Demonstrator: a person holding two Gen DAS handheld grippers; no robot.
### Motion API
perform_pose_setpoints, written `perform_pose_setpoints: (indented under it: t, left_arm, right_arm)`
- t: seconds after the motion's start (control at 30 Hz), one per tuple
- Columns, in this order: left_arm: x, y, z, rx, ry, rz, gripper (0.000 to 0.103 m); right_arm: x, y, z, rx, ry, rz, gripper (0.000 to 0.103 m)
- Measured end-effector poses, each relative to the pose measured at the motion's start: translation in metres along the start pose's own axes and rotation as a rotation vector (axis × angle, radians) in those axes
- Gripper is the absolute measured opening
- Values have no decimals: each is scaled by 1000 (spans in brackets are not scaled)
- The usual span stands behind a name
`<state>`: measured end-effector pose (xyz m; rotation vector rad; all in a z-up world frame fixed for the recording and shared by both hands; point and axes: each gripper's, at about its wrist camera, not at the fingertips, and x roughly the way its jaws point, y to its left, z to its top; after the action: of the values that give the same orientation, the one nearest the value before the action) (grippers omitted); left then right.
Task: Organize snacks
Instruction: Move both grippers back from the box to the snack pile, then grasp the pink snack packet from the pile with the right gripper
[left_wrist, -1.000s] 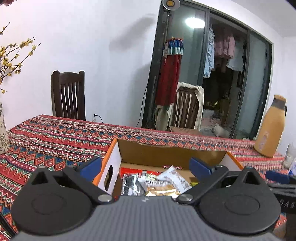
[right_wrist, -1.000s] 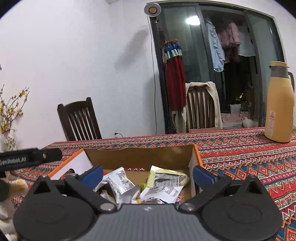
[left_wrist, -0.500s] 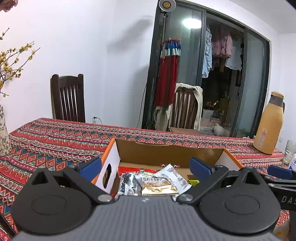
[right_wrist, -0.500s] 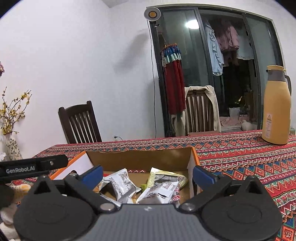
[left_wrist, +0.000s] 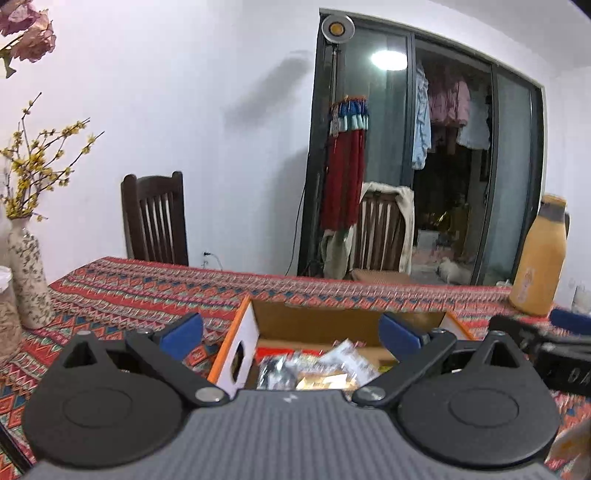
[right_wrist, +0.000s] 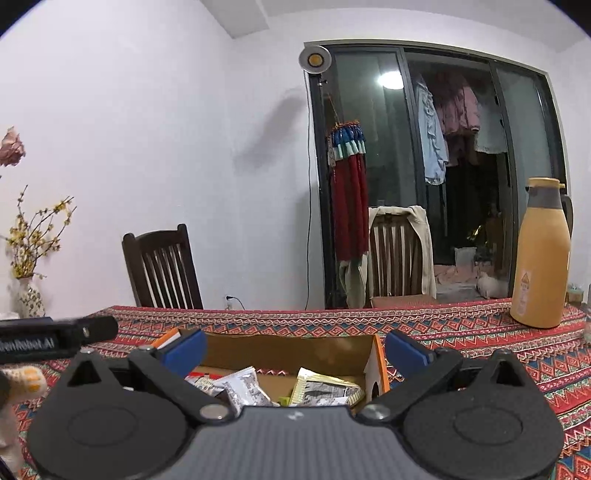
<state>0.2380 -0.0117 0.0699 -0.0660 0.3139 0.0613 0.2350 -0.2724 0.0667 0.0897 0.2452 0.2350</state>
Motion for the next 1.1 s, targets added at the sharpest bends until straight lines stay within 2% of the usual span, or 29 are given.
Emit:
perform_pose_setpoints:
  t: [0.1, 0.33, 0.43, 0.67, 0.87, 1.1]
  left_arm:
    - [-6, 8, -10, 11, 28, -2, 103]
    - [-37, 33, -35, 30, 80, -62, 103]
    - [-41, 39, -48, 61, 118, -86, 103]
    - [-48, 51, -76, 47, 184, -100, 103]
    - [-43, 54, -91, 39, 210, -96, 103]
    - [-30, 63, -96, -2, 255, -97, 103]
  right_arm:
    - [-10, 6, -4, -19, 15, 0, 103]
    - [-36, 16, -33, -79, 88, 7, 103]
    - [-45, 19, -51, -116, 134, -42, 103]
    - [-60, 12, -86, -47, 267, -52, 103]
    - [-57, 12, -110, -76, 381, -92, 103]
    - [-33, 1, -110, -83, 463, -104, 103]
